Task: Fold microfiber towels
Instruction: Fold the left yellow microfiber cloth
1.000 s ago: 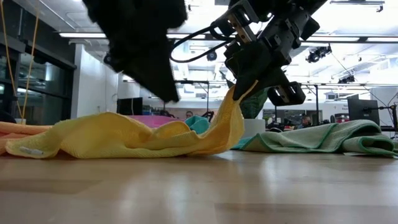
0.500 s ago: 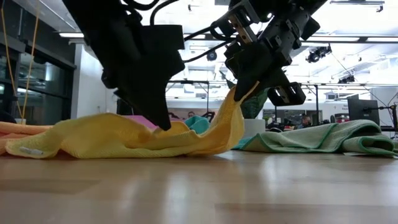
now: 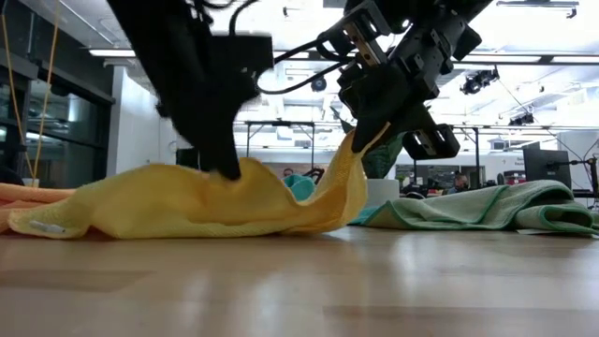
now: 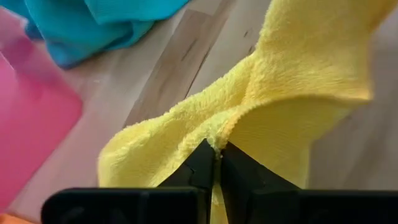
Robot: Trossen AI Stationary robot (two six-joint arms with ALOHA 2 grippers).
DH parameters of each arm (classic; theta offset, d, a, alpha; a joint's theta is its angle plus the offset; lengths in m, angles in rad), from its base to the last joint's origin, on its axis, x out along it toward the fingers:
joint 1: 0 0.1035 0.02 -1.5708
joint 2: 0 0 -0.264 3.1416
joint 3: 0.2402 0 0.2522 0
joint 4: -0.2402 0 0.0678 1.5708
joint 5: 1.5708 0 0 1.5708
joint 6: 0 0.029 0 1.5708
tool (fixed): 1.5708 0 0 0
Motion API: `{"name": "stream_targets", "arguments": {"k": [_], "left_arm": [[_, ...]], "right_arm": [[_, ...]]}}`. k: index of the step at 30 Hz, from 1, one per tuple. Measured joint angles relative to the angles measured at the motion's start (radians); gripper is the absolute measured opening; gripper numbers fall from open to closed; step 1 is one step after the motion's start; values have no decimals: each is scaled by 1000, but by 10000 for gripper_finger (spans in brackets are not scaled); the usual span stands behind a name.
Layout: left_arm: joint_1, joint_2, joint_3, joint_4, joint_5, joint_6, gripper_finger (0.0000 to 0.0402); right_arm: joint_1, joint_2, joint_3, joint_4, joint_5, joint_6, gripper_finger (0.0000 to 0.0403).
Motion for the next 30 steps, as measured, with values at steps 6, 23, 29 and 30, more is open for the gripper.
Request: {"name": "stream_targets", "arguments": {"k": [6,23,29,30], "left_arm": [[18,-211,0,-107,128,135,4],[106,-636,83,-206,461,215,1],[168,-627,265,-413,430,361,0],[179,-626,289,-459,408,379,0]], "right_arm": [[0,-28,0,24,-5,-67,0],[-15,-428,2,26,93,-229,0],[-59,-491,2,49,149,-270,0],[-66,-498,2,52,153,-281,0]]}}
